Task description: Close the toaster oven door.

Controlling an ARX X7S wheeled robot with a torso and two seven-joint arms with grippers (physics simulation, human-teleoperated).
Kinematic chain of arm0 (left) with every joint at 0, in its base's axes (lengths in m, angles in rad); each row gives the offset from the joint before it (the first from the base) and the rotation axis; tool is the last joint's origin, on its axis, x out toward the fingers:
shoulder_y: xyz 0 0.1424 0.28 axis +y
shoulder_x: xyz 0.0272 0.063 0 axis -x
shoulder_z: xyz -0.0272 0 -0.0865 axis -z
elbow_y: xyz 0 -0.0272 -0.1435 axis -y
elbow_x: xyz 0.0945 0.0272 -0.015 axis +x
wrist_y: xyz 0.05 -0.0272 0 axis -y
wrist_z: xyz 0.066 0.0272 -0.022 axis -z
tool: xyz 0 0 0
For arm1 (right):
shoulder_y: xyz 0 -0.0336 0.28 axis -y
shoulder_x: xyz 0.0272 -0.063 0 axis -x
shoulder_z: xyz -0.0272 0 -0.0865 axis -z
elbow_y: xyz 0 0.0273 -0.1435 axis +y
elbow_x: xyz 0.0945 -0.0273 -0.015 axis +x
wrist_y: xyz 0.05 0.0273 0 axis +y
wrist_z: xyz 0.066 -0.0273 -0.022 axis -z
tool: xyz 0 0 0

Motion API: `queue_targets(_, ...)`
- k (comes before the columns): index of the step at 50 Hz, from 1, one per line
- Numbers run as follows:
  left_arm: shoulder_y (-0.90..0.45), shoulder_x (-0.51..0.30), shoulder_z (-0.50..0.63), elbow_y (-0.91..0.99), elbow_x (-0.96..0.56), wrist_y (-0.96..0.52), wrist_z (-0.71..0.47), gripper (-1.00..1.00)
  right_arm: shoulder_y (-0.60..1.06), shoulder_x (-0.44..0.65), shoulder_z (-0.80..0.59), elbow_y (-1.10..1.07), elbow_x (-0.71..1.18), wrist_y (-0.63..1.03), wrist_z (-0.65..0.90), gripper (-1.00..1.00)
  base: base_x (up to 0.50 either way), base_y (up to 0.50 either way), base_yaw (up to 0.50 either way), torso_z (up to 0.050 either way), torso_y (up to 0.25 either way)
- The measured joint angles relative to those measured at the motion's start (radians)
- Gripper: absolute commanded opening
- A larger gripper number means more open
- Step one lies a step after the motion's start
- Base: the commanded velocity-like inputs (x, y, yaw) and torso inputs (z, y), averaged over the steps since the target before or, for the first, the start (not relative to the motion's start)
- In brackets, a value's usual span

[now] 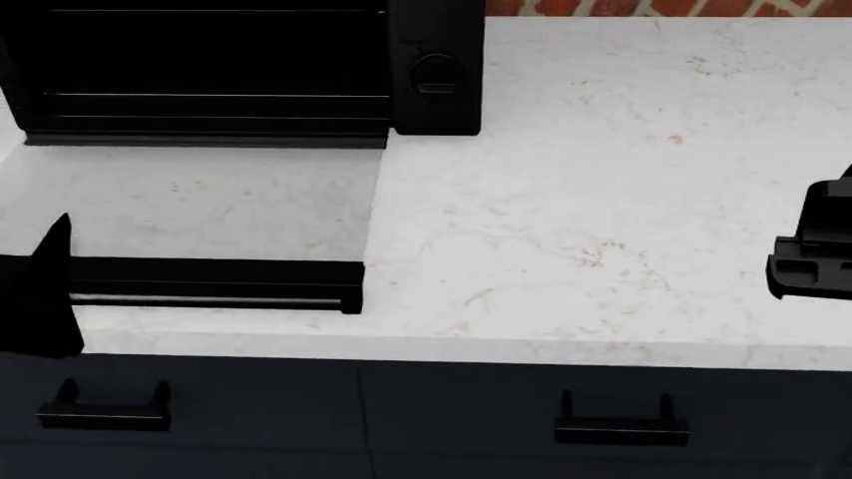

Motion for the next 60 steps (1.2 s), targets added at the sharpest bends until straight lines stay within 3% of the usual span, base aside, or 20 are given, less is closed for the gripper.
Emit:
queue_targets(38, 0.018, -0.03, -0.015, 0.028, -0.026, 0.012, 0.017, 1.0, -0.011, 0.124, -0.015, -0.015, 0.16, -0.03, 0.119, 1.0, 0.0, 0.5, 0.0, 0.0, 0.0)
queue_targets(45, 0.026, -0.032, -0.008, 0.017, -0.018, 0.029, 0.019, 1.0, -0.022, 0.13, -0.01, -0.012, 0.177, -0.044, 0.133, 1.0, 0.04, 0.01, 0.0, 0.0, 0.0)
queue_targets(60, 0.026, -0.026, 0.005, 0.005, -0.022, 0.039, 0.016, 1.0, -0.033, 0.159, -0.015, -0.011, 0.202, -0.053, 0.165, 1.0, 0.5, 0.08, 0.0, 0.0, 0.0)
